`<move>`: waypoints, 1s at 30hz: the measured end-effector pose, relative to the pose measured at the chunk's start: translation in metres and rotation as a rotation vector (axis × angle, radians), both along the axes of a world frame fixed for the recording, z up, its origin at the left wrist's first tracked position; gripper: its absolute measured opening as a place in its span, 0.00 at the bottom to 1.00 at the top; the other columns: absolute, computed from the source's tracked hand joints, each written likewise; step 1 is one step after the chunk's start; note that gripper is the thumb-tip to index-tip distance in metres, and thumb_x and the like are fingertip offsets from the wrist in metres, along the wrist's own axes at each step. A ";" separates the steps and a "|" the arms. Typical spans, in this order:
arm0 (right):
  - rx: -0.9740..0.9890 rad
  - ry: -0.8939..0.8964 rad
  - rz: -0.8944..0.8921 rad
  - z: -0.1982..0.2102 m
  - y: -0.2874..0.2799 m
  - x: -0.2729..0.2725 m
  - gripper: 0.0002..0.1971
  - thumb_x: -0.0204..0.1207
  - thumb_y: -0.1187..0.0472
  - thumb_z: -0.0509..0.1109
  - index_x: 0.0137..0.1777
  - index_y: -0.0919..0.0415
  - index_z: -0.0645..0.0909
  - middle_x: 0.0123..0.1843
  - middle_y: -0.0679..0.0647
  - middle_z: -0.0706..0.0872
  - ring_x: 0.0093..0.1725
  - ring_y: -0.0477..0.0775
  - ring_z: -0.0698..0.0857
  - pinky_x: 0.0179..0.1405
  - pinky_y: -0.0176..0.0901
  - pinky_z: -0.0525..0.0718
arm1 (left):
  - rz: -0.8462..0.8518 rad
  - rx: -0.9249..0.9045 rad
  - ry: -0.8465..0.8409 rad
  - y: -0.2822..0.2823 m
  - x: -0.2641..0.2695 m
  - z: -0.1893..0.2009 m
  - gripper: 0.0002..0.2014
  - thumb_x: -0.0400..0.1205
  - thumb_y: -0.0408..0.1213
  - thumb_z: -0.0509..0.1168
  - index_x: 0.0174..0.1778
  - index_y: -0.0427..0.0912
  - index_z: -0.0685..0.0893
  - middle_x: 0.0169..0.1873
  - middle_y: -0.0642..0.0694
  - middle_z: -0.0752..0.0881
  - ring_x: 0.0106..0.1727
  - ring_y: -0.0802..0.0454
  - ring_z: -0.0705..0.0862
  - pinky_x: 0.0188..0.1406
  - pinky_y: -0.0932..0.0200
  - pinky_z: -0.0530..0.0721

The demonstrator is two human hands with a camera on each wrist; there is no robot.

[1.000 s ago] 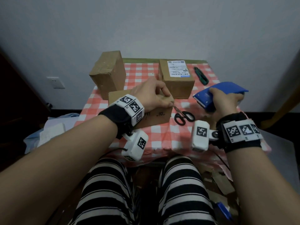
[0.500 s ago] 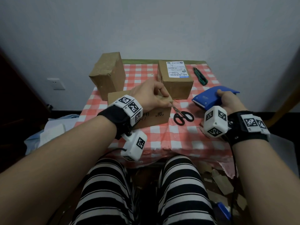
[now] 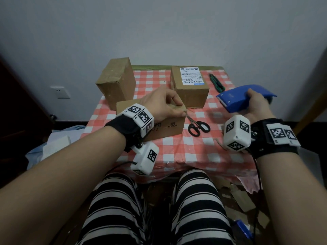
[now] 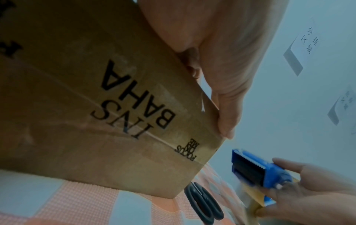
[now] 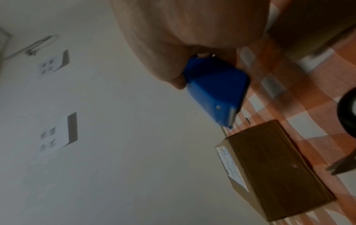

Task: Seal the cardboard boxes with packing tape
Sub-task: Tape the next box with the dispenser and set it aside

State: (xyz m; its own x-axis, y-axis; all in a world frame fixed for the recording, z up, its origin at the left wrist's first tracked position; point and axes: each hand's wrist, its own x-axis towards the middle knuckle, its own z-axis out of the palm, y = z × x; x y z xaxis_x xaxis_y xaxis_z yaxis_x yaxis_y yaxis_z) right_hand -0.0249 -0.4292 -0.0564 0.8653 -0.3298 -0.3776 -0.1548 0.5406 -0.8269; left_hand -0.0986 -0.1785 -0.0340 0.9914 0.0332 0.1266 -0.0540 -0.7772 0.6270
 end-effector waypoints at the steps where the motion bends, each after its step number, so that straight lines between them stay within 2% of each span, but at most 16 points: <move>1: -0.048 -0.037 -0.021 0.004 0.001 -0.001 0.33 0.81 0.60 0.68 0.82 0.49 0.57 0.67 0.53 0.81 0.56 0.57 0.88 0.45 0.56 0.89 | 0.003 0.000 -0.001 0.000 0.000 0.001 0.15 0.60 0.60 0.81 0.34 0.62 0.85 0.49 0.65 0.82 0.53 0.60 0.81 0.58 0.52 0.81; 2: -0.130 -0.085 -0.020 0.008 0.001 -0.004 0.33 0.81 0.62 0.67 0.82 0.50 0.56 0.65 0.50 0.79 0.57 0.53 0.86 0.49 0.51 0.87 | 0.004 0.000 -0.001 -0.001 -0.001 0.001 0.15 0.60 0.60 0.81 0.34 0.62 0.85 0.48 0.65 0.82 0.53 0.60 0.81 0.57 0.52 0.81; 3: -0.234 -0.131 -0.012 0.011 0.002 -0.006 0.31 0.82 0.64 0.65 0.82 0.51 0.57 0.61 0.47 0.78 0.54 0.49 0.83 0.49 0.43 0.84 | 0.004 0.001 0.002 -0.001 -0.001 0.001 0.15 0.60 0.60 0.81 0.34 0.62 0.85 0.48 0.65 0.82 0.53 0.60 0.81 0.57 0.53 0.80; 4: -0.331 -0.182 0.005 0.012 0.003 -0.008 0.29 0.82 0.66 0.63 0.81 0.52 0.59 0.56 0.45 0.76 0.50 0.44 0.81 0.44 0.34 0.82 | 0.004 0.003 0.005 -0.001 -0.001 0.001 0.15 0.60 0.60 0.81 0.34 0.62 0.85 0.47 0.65 0.81 0.53 0.60 0.81 0.56 0.54 0.80; 5: -0.413 -0.224 0.024 0.013 0.004 -0.010 0.27 0.82 0.67 0.63 0.79 0.52 0.62 0.54 0.45 0.76 0.48 0.41 0.79 0.39 0.30 0.80 | 0.003 0.006 0.009 -0.001 -0.001 0.001 0.15 0.60 0.60 0.81 0.34 0.62 0.85 0.47 0.65 0.81 0.53 0.60 0.81 0.55 0.54 0.80; 6: -0.490 -0.264 0.037 0.014 0.005 -0.011 0.26 0.82 0.68 0.64 0.77 0.52 0.64 0.56 0.46 0.77 0.50 0.43 0.80 0.41 0.31 0.80 | 0.003 0.007 0.011 -0.001 -0.001 0.001 0.15 0.60 0.60 0.81 0.34 0.62 0.85 0.47 0.65 0.81 0.53 0.60 0.81 0.55 0.54 0.80; 9: -0.643 -0.317 0.062 0.011 0.011 -0.016 0.24 0.81 0.68 0.66 0.74 0.53 0.66 0.61 0.52 0.80 0.57 0.50 0.83 0.58 0.45 0.82 | 0.001 0.004 0.009 -0.001 -0.001 0.002 0.15 0.60 0.60 0.81 0.35 0.61 0.85 0.48 0.64 0.82 0.52 0.60 0.81 0.55 0.54 0.81; 11: -0.739 -0.375 0.089 0.006 0.014 -0.017 0.24 0.80 0.68 0.67 0.74 0.55 0.66 0.60 0.52 0.81 0.58 0.51 0.83 0.60 0.48 0.83 | 0.000 -0.003 0.003 -0.001 -0.002 0.001 0.15 0.60 0.60 0.81 0.34 0.61 0.85 0.48 0.64 0.82 0.52 0.60 0.81 0.56 0.53 0.81; 15: -1.005 -0.452 0.163 -0.004 0.019 -0.018 0.26 0.76 0.71 0.71 0.72 0.58 0.70 0.62 0.48 0.80 0.61 0.50 0.81 0.62 0.43 0.80 | -0.007 -0.012 0.001 0.000 -0.002 0.001 0.15 0.60 0.59 0.81 0.33 0.61 0.85 0.46 0.63 0.82 0.52 0.59 0.82 0.57 0.52 0.82; 17: -1.167 -0.452 0.190 -0.011 0.021 -0.017 0.26 0.72 0.73 0.70 0.69 0.54 0.73 0.62 0.49 0.84 0.61 0.54 0.83 0.66 0.55 0.80 | -0.008 -0.019 -0.001 0.000 -0.002 0.001 0.14 0.60 0.59 0.82 0.32 0.62 0.84 0.46 0.63 0.82 0.52 0.59 0.82 0.57 0.51 0.82; 20: -1.405 -0.352 0.204 -0.022 0.024 -0.017 0.27 0.71 0.73 0.70 0.66 0.47 0.76 0.63 0.51 0.87 0.65 0.61 0.82 0.75 0.71 0.66 | -0.016 -0.025 0.000 0.000 -0.002 0.001 0.14 0.59 0.59 0.82 0.31 0.62 0.84 0.45 0.64 0.81 0.52 0.58 0.82 0.57 0.50 0.82; 22: -1.561 -0.277 0.244 -0.028 0.027 -0.019 0.27 0.71 0.72 0.70 0.66 0.44 0.78 0.62 0.50 0.88 0.67 0.62 0.81 0.79 0.77 0.50 | -0.016 -0.025 0.006 0.000 -0.001 0.000 0.14 0.59 0.59 0.81 0.31 0.63 0.84 0.46 0.64 0.81 0.52 0.58 0.82 0.57 0.49 0.83; 24: -1.643 -0.252 0.303 -0.032 0.028 -0.020 0.28 0.71 0.74 0.69 0.65 0.43 0.80 0.62 0.48 0.88 0.71 0.58 0.78 0.77 0.80 0.39 | -0.015 -0.033 0.010 0.001 -0.001 0.000 0.14 0.59 0.60 0.81 0.31 0.63 0.84 0.46 0.64 0.82 0.53 0.58 0.82 0.57 0.49 0.83; 26: -1.681 -0.212 0.390 -0.032 0.027 -0.021 0.28 0.71 0.76 0.67 0.62 0.43 0.83 0.67 0.49 0.84 0.74 0.56 0.75 0.76 0.82 0.34 | -0.012 -0.035 0.009 0.001 -0.001 0.001 0.14 0.58 0.60 0.81 0.31 0.63 0.84 0.47 0.63 0.83 0.53 0.58 0.83 0.57 0.49 0.83; 28: -1.728 -0.166 0.478 -0.030 0.028 -0.024 0.27 0.71 0.75 0.67 0.61 0.42 0.85 0.73 0.50 0.78 0.78 0.57 0.71 0.75 0.83 0.34 | -0.009 -0.031 0.009 0.001 -0.001 0.001 0.14 0.58 0.61 0.81 0.31 0.64 0.84 0.47 0.63 0.82 0.53 0.58 0.82 0.57 0.49 0.83; 30: -1.711 -0.112 0.580 -0.025 0.029 -0.026 0.25 0.73 0.72 0.69 0.61 0.42 0.85 0.73 0.48 0.78 0.83 0.57 0.62 0.74 0.84 0.35 | -0.009 -0.029 0.011 0.000 -0.002 0.001 0.14 0.58 0.60 0.81 0.31 0.64 0.84 0.47 0.63 0.82 0.53 0.58 0.82 0.57 0.50 0.83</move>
State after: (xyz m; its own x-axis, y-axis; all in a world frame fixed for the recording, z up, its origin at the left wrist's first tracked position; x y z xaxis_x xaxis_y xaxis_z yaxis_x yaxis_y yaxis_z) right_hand -0.0508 -0.4002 -0.0809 0.9943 0.0711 0.0801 0.0959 -0.9242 -0.3697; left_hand -0.1004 -0.1784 -0.0329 0.9930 0.0275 0.1152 -0.0544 -0.7582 0.6498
